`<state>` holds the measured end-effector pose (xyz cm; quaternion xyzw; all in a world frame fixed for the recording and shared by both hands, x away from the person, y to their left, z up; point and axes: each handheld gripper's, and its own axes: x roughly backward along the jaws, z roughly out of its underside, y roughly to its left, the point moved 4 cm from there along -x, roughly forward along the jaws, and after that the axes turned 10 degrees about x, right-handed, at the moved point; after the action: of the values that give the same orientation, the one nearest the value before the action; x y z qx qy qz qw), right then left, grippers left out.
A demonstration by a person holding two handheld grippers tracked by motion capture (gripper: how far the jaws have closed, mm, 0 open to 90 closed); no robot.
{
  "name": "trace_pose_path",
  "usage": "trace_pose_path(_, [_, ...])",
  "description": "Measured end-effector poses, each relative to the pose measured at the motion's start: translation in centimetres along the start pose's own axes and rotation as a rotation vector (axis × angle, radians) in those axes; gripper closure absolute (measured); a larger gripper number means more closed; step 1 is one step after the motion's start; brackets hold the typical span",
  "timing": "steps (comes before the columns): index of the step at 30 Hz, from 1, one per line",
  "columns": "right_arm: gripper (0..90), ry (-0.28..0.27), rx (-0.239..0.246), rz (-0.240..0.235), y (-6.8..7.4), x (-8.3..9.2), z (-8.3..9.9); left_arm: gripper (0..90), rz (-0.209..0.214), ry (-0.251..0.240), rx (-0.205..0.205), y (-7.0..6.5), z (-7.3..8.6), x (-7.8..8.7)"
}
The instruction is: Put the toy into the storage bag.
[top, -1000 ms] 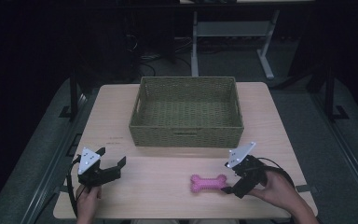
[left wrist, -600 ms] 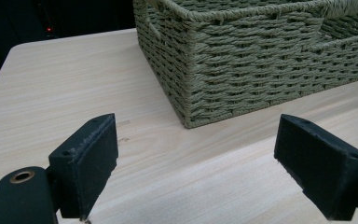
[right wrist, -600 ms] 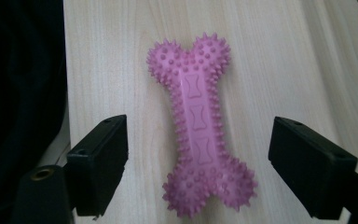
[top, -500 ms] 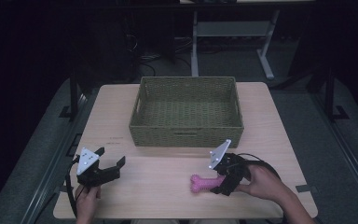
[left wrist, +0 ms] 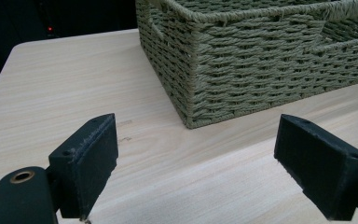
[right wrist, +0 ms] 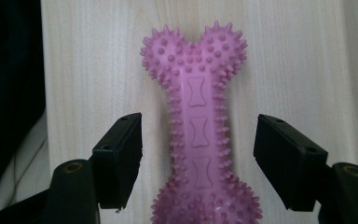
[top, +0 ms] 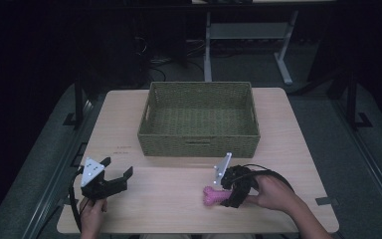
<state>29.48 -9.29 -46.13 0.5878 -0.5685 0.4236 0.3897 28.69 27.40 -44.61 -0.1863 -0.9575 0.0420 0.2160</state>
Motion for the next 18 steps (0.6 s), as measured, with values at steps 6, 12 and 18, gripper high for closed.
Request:
trace_pose_path(6, [40.9, 0.021, 0.026, -0.014, 0.0, -0.4, -0.4, 13.0, -0.002, -0.004, 0.010, 0.2, 0.0, 0.0])
trace_pose_path(12, [45.5, 0.058, 0.041, -0.029, 0.0, -1.0, -0.2, 13.0, -0.002, -0.005, 0.010, 0.3, 0.0, 0.1])
trace_pose_path(18, [51.0, 0.065, 0.057, -0.032, 0.0, -1.2, -0.1, 13.0, -0.001, -0.004, 0.011, 0.3, 0.0, 0.1])
